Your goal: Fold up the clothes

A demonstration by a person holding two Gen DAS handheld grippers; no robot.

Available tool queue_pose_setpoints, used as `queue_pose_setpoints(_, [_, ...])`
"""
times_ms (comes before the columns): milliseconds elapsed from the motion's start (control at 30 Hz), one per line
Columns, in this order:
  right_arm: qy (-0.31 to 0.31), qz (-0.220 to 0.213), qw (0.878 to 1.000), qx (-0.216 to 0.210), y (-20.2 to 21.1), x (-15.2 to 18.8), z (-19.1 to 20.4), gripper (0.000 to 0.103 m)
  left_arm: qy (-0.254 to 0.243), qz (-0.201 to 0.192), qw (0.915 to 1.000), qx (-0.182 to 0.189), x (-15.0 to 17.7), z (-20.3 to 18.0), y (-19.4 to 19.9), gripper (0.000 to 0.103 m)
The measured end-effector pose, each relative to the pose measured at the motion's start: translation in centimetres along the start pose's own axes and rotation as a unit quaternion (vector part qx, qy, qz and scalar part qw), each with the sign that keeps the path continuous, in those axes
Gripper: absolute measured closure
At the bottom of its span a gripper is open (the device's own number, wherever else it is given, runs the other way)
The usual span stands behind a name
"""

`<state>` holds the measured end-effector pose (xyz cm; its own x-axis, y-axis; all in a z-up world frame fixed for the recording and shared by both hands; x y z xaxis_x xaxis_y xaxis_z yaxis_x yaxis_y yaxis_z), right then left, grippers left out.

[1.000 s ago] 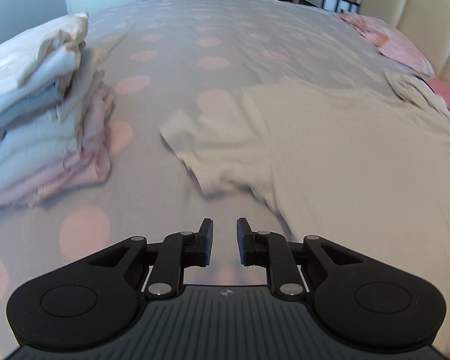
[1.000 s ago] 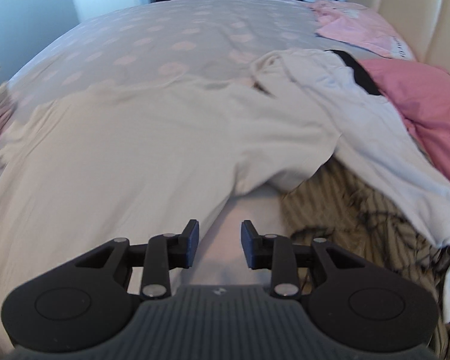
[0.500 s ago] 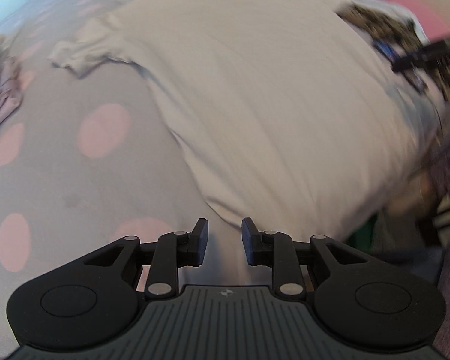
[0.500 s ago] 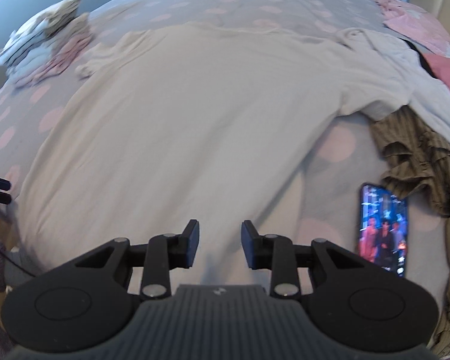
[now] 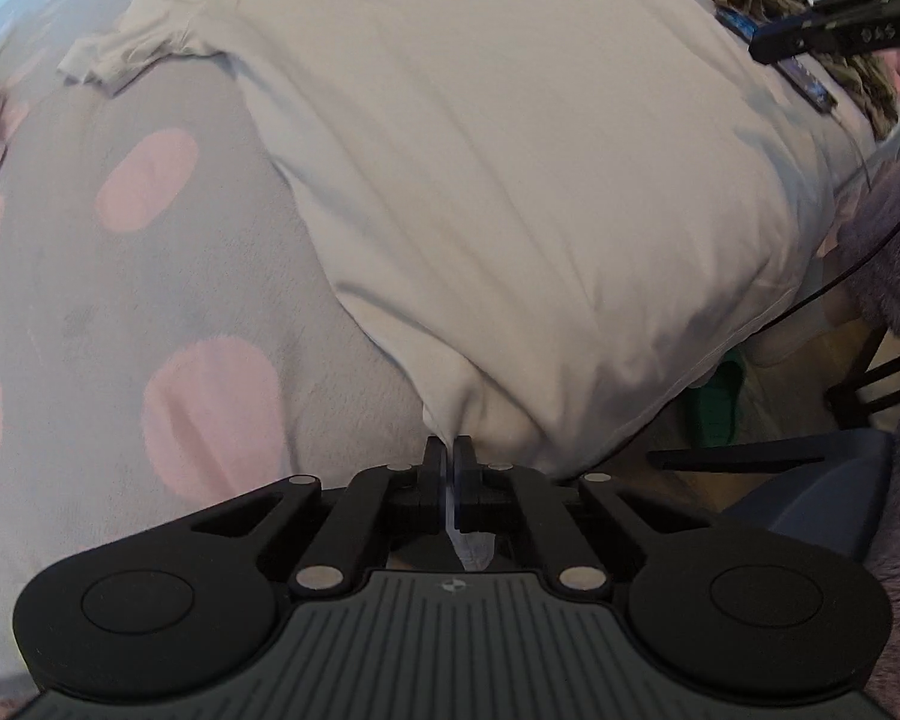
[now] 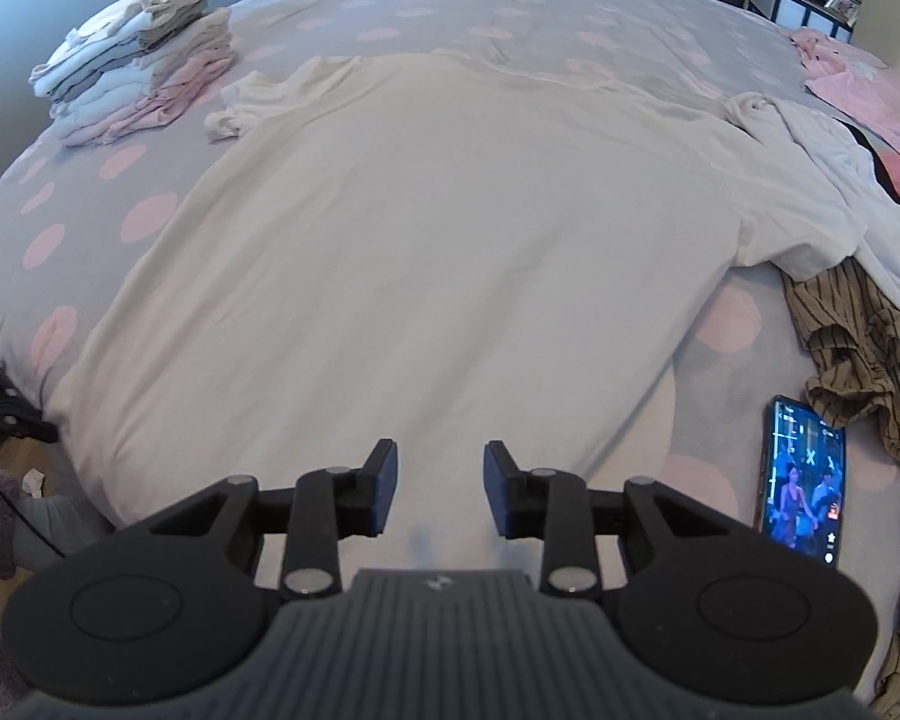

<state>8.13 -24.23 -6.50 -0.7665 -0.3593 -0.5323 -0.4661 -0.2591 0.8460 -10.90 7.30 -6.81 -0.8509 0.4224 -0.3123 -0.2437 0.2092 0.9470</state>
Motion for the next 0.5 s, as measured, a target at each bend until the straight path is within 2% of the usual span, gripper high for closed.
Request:
queue_pose_setpoints(167, [-0.031,0.014,0.999,0.02,-0.7,-0.7,-1.7,0.068,0.091,0.011,0.9958,0.001,1.4,2.9,2.1,0.103])
queue_pose_setpoints(267, [-0.039,0.021,0.999,0.017,-1.0,-1.0,-2.0,0.068,0.099,0.029,0.9946,-0.006,1.3,3.4,0.4,0.102])
queue_pose_setpoints(367, [-0.039,0.029,0.999,0.012,-0.9,-0.8,-2.1,0.067,0.085,0.053,0.9948,-0.016,0.9,3.0,-0.2,0.1])
queue_pose_setpoints(433, [-0.038,0.036,0.999,0.008,-0.7,-0.3,-2.4,0.067,0.078,0.041,0.9957,-0.028,0.4,2.6,0.8,0.097])
queue_pose_setpoints(500, [-0.041,0.043,0.998,0.008,-0.5,0.5,-2.9,0.067,0.09,0.006,0.9957,-0.021,-0.5,2.4,2.4,0.09])
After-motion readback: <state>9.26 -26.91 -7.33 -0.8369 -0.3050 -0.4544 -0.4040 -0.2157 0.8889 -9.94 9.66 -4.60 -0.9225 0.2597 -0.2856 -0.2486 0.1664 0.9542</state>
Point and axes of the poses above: each gripper's, at about its wrist camera, not at the fingertips, and y roughly against the way its jaws point, z to its left, x to its underside, the point moved 1 cm from there along -y, roughly the way its jaws point, and after that the axes turned 1 degree about x, right-handed, at the moved point
